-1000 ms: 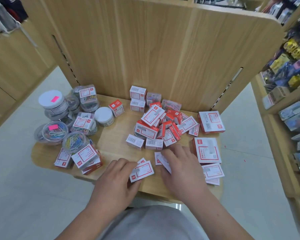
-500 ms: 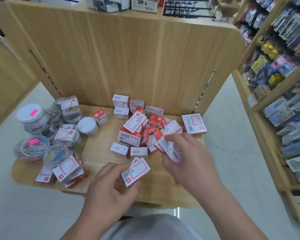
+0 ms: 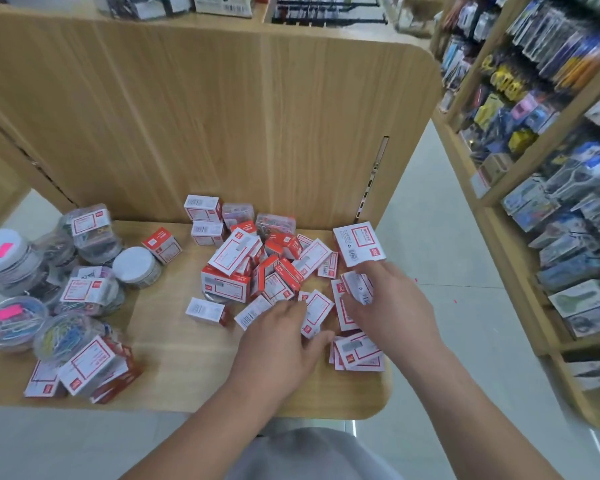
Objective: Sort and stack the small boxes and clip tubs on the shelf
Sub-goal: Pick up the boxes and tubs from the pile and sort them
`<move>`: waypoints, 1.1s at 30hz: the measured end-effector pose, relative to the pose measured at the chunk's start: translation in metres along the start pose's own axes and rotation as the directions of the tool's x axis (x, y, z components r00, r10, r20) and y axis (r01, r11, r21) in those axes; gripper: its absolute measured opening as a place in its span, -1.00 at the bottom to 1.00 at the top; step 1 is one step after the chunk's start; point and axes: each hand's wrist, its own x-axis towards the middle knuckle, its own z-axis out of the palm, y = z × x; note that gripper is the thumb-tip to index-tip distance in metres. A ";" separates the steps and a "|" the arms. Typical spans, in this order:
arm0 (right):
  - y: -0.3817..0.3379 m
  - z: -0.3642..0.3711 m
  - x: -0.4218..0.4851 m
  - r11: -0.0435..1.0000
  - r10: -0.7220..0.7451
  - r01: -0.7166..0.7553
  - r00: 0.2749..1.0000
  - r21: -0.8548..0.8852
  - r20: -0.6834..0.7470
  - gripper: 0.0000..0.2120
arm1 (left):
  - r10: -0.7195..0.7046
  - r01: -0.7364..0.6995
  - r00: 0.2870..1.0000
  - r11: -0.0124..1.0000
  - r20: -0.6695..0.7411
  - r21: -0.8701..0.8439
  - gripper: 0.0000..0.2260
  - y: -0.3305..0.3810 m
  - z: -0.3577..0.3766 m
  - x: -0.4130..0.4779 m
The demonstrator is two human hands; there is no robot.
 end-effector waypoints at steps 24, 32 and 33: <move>-0.103 0.045 0.015 0.868 -0.261 0.212 0.964 0.450 0.049 -0.44 | 0.031 -0.050 0.984 0.993 -0.177 -0.103 -0.31 -0.105 -0.083 0.017; -0.121 0.047 0.013 0.885 -0.179 0.155 0.984 0.439 0.015 -0.47 | 0.180 -0.185 0.980 0.981 0.088 0.060 -0.32 -0.095 -0.098 0.039; -0.121 0.047 0.013 0.895 -0.150 0.132 0.989 0.425 0.008 -0.50 | 0.176 -0.183 0.979 0.981 0.104 0.064 -0.31 -0.099 -0.099 0.037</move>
